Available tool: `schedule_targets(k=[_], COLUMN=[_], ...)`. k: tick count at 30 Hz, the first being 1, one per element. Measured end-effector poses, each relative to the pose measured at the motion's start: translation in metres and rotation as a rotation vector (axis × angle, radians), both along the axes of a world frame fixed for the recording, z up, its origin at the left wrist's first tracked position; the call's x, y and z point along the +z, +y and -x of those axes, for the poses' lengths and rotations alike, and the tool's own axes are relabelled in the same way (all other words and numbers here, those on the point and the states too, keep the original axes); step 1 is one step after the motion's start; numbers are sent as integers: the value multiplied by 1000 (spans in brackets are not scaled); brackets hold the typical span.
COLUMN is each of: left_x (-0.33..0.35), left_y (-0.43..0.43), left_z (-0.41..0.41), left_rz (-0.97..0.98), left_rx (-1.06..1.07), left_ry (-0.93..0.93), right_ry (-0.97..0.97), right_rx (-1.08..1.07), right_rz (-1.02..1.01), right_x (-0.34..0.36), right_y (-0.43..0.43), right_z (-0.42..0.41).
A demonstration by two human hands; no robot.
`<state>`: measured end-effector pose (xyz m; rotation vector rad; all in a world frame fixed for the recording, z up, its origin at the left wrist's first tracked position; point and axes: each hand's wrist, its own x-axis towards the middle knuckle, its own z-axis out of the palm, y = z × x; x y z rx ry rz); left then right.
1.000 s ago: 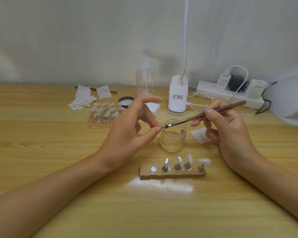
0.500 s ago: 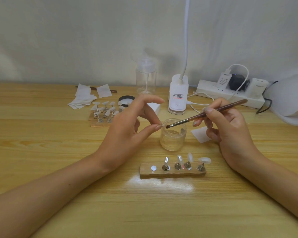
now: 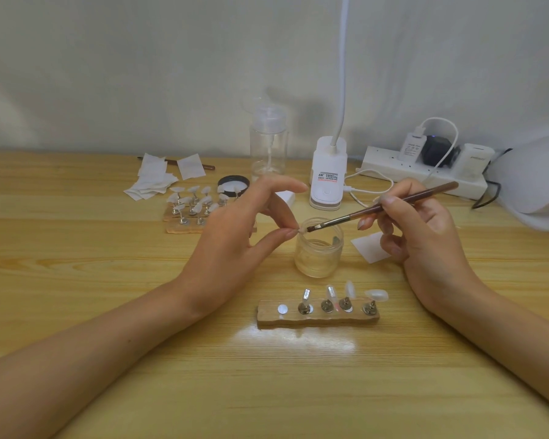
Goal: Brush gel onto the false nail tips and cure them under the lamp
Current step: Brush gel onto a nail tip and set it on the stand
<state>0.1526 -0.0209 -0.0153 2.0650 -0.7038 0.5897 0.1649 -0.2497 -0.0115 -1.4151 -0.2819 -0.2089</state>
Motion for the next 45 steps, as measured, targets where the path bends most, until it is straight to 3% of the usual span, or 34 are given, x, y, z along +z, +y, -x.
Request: schedule_targets(k=[5,11,40,45], left_x=[-1,0,4,4], left_y=[0,0,-2,-2], left_z=[-1,-1,3,2], left_rz=[-17,-19,-16,-14], left_rx=[-2,-6,-3,-4], left_ry=[-35,-49,-35,-39], right_ry=[-69,-6,-75,-77], right_rx=[68,-10,11,33], right_rz=[22,42,6,73], right_x=[1,-1,2,4], right_y=[2,0,0,5], right_z=[2,0,2,5])
